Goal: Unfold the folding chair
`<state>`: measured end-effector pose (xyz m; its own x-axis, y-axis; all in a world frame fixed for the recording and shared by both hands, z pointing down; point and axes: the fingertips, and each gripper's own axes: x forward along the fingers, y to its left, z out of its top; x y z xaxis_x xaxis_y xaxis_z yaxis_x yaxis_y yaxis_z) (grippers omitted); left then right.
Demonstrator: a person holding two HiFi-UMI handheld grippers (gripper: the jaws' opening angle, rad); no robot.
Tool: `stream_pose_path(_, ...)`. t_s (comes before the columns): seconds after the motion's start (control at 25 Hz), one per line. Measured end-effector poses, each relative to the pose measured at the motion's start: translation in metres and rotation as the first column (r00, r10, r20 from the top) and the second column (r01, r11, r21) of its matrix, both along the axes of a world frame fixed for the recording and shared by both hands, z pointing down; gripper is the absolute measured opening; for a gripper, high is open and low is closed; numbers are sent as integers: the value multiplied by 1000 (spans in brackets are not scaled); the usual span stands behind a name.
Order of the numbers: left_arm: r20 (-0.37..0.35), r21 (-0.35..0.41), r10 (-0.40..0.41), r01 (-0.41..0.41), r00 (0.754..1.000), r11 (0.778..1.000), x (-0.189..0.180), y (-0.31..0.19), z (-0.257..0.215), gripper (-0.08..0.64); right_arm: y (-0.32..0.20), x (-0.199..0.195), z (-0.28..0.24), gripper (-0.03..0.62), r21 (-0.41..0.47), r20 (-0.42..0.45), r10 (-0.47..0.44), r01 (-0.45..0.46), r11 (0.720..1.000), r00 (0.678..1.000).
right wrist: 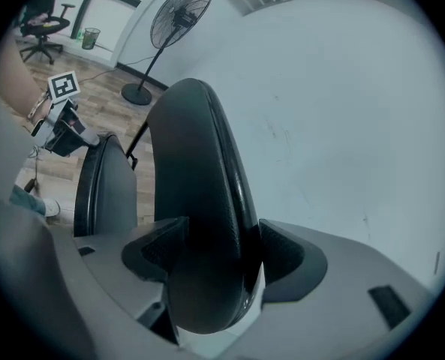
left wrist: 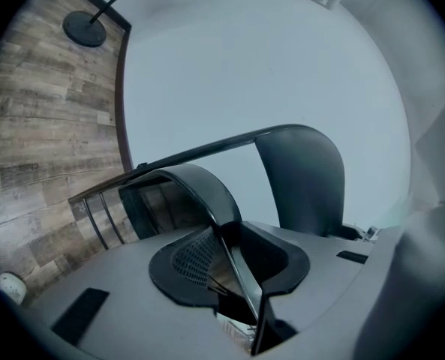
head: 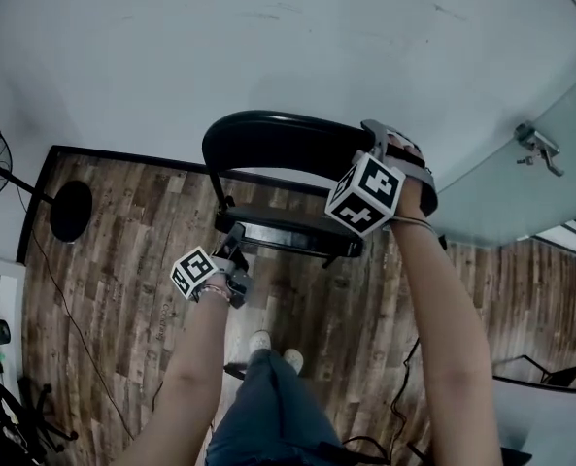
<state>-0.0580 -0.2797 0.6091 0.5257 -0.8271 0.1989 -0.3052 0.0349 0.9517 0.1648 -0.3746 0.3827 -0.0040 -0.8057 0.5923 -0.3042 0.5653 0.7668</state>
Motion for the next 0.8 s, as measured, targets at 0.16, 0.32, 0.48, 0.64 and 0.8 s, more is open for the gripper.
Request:
stream_pose_path(0.16, -38, -14, -40, 39, 999, 999, -9, 42, 20, 101, -3, -1, 10, 302, -63, 7, -18, 19, 998, 1000)
stream_pose_path(0.32, -58, -29, -51, 49, 997, 998, -16, 72, 42, 112, -7, 1, 21, 302, -80, 14, -17, 18, 997, 1000)
stream_pose_path(0.48, -97, -1, -105, 106, 990, 994, -24, 96, 57, 117, -5, -2, 28, 305, -85, 23, -18, 20, 996, 1000)
stream_pose_path(0.64, -138, 23, -127, 132, 982, 991, -23, 111, 64, 118, 0, -3, 32, 305, -82, 27, -24, 26, 996, 999)
stream_pose_path(0.8, -165, 22, -139, 145, 976, 989, -26, 132, 78, 120, 8, -4, 40, 305, -88, 37, -40, 43, 995, 999)
